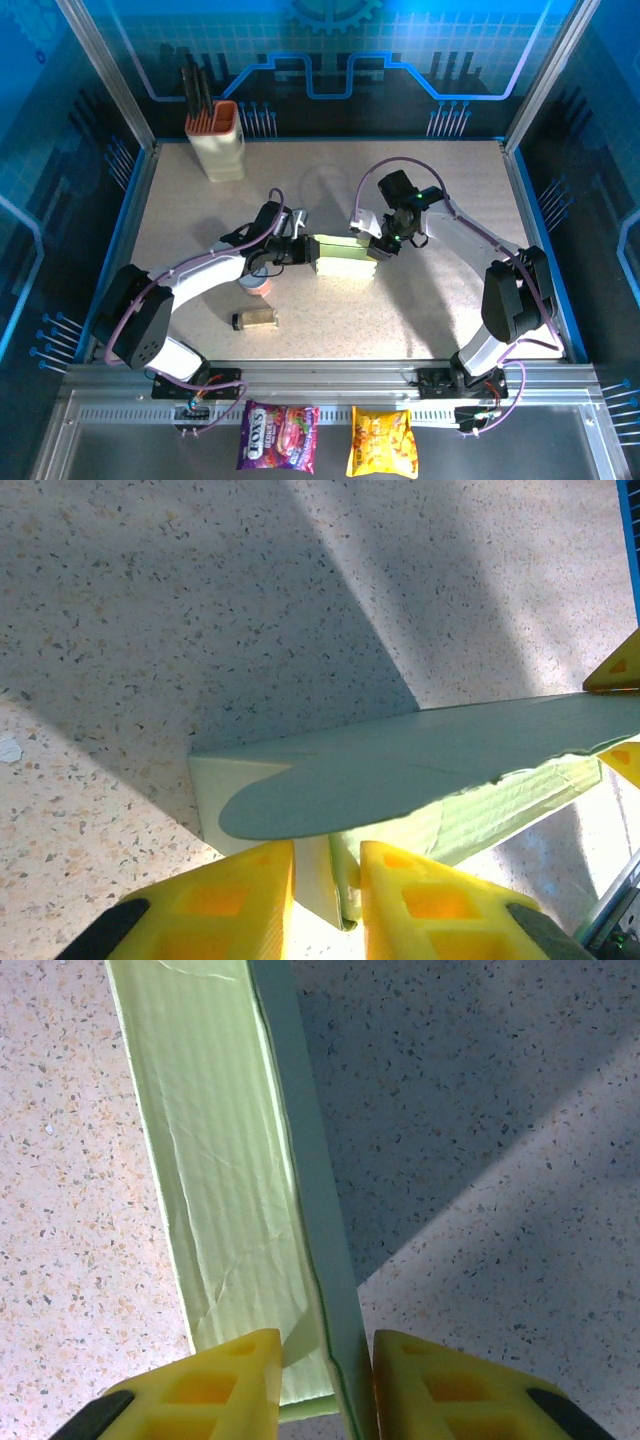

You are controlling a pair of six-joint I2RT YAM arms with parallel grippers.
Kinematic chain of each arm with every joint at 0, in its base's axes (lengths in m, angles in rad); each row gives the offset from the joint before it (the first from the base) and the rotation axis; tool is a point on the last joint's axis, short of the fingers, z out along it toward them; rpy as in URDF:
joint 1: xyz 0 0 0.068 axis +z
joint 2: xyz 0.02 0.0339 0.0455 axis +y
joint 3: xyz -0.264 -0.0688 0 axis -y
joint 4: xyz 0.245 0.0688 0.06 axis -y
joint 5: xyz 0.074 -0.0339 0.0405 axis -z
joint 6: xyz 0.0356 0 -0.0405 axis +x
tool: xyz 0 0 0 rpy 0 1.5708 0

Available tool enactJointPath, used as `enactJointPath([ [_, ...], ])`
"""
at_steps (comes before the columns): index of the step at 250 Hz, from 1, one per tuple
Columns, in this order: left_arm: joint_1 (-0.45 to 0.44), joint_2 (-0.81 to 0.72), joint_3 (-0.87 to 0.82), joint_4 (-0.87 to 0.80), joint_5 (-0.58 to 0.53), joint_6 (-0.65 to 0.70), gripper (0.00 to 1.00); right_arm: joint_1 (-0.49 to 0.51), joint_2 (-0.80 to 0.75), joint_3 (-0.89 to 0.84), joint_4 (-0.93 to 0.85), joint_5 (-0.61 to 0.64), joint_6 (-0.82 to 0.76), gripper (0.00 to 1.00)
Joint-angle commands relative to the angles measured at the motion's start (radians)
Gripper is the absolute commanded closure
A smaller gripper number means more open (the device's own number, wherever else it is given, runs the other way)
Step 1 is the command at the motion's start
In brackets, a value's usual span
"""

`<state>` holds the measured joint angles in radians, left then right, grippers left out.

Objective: Fold the paper box

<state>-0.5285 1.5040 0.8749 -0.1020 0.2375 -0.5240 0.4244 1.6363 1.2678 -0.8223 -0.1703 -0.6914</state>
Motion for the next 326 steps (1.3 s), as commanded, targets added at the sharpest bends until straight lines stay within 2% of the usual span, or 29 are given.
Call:
enactJointPath([
  [1, -0.004, -0.033, 0.020, -0.109, -0.054, 0.024, 0.71, -0.002, -0.008, -0.019, -0.030, -0.015, -0.009, 0.69],
  [40, -0.001, -0.110, 0.068, -0.200, -0.112, 0.119, 0.61, -0.003, -0.045, -0.015, -0.020, -0.056, -0.001, 0.64],
  [90, -0.001, -0.176, 0.117, -0.232, -0.103, 0.325, 0.50, -0.002, -0.076, -0.013, -0.010, -0.090, 0.007, 0.59],
  [113, -0.001, -0.174, 0.154, -0.241, -0.059, 0.443, 0.43, -0.003, -0.083, -0.007, -0.014, -0.097, 0.014, 0.56],
  [137, -0.001, -0.155, 0.203, -0.261, 0.006, 0.579, 0.41, -0.005, -0.106, -0.004, -0.004, -0.106, 0.034, 0.54],
  [161, -0.002, -0.144, 0.226, -0.265, 0.133, 0.796, 0.39, -0.016, -0.133, -0.004, 0.028, -0.118, 0.089, 0.48],
  [181, -0.006, -0.136, 0.241, -0.260, 0.152, 0.932, 0.35, -0.030, -0.167, -0.015, 0.054, -0.116, 0.136, 0.47],
  [213, -0.007, -0.076, 0.312, -0.310, 0.159, 1.100, 0.26, -0.039, -0.237, -0.073, 0.106, -0.058, 0.197, 0.44],
  [271, -0.032, 0.124, 0.526, -0.541, 0.214, 1.331, 0.19, -0.042, -0.359, -0.159, 0.102, 0.204, 0.239, 0.43],
  [301, -0.042, 0.196, 0.580, -0.592, 0.240, 1.448, 0.13, -0.048, -0.431, -0.197, 0.117, 0.225, 0.248, 0.42],
  [326, -0.048, 0.273, 0.652, -0.656, 0.234, 1.505, 0.12, -0.050, -0.471, -0.213, 0.129, 0.234, 0.250, 0.42],
])
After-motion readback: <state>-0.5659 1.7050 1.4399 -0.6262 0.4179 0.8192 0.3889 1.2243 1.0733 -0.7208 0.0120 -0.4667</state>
